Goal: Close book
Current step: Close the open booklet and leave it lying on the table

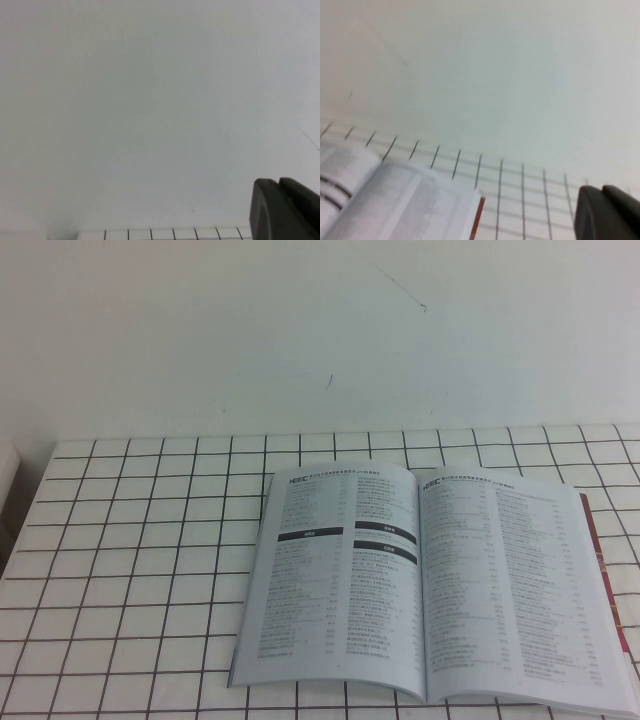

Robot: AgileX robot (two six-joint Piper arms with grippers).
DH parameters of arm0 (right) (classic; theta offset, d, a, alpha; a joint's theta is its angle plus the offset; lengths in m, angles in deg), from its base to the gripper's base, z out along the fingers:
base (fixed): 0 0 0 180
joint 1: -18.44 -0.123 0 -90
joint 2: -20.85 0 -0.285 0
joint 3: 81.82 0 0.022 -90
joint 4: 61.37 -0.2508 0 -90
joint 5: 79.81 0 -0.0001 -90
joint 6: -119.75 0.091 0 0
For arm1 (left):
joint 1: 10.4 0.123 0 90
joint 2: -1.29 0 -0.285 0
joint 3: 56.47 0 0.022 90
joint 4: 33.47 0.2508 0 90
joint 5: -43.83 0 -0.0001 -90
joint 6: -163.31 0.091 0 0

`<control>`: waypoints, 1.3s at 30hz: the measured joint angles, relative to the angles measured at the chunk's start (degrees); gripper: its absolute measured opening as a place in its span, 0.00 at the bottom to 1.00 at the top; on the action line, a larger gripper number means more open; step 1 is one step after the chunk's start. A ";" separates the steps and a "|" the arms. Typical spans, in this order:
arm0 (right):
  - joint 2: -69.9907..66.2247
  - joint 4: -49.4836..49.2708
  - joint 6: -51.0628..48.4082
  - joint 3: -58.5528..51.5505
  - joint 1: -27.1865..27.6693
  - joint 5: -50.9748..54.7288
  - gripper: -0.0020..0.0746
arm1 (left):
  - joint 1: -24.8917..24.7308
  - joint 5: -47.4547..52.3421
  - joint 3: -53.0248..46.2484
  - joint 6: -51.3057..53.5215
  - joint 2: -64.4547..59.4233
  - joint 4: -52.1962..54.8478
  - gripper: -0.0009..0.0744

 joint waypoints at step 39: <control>-78.13 -43.84 -47.73 8.35 -1.84 1.92 0.02 | -14.90 -3.37 14.93 52.36 -78.31 -58.16 0.01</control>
